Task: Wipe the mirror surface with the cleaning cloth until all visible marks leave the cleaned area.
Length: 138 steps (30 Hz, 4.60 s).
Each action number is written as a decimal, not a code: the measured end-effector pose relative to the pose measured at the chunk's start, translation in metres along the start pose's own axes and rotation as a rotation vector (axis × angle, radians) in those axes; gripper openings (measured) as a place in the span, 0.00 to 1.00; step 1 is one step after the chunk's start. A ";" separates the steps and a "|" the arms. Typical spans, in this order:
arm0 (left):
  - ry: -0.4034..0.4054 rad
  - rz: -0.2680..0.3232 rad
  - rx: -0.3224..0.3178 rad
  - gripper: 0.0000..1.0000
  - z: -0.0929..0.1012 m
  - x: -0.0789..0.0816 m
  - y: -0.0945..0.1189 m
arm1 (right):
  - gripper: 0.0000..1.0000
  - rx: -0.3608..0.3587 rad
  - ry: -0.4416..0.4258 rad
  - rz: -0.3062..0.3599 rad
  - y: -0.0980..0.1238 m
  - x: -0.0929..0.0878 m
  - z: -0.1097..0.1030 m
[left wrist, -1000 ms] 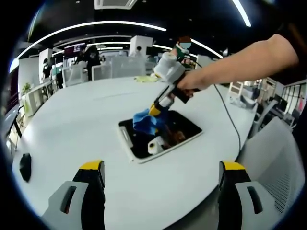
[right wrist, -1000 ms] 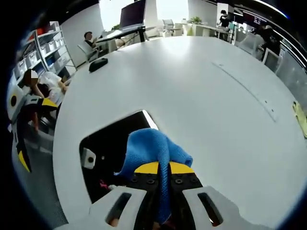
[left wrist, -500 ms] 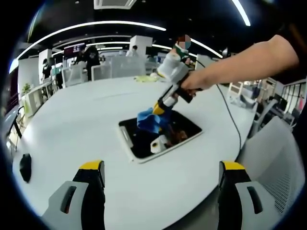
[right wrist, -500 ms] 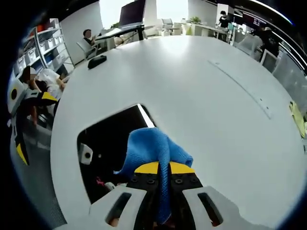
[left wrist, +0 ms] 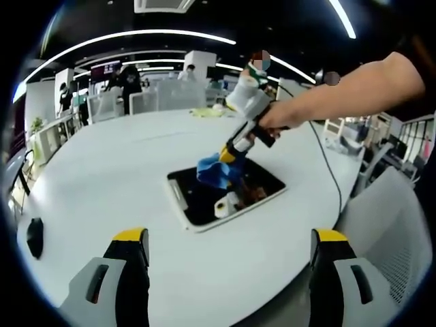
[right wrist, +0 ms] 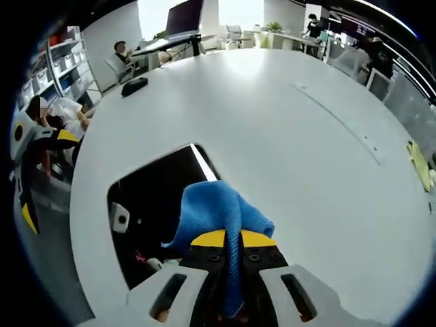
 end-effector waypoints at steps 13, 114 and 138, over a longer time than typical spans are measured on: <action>-0.005 -0.003 -0.001 0.99 0.000 0.000 0.000 | 0.01 -0.016 -0.005 0.009 0.000 -0.002 -0.003; -0.018 0.006 0.015 0.99 0.000 0.001 0.001 | 0.01 -0.056 -0.077 0.118 0.014 -0.064 -0.115; -0.021 0.000 0.018 0.99 -0.001 0.000 0.001 | 0.01 -0.016 -0.069 0.127 0.015 -0.065 -0.112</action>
Point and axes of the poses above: the point that each gripper's makers call its tool centre point, and the gripper's own axes: y roughly backward along the fingers, z roughly to its right, x roughly out of its top, the point moved 8 cm from there along y, roughly backward along the fingers, and after that the axes turned 10 degrees about x, right-handed, at the moved point
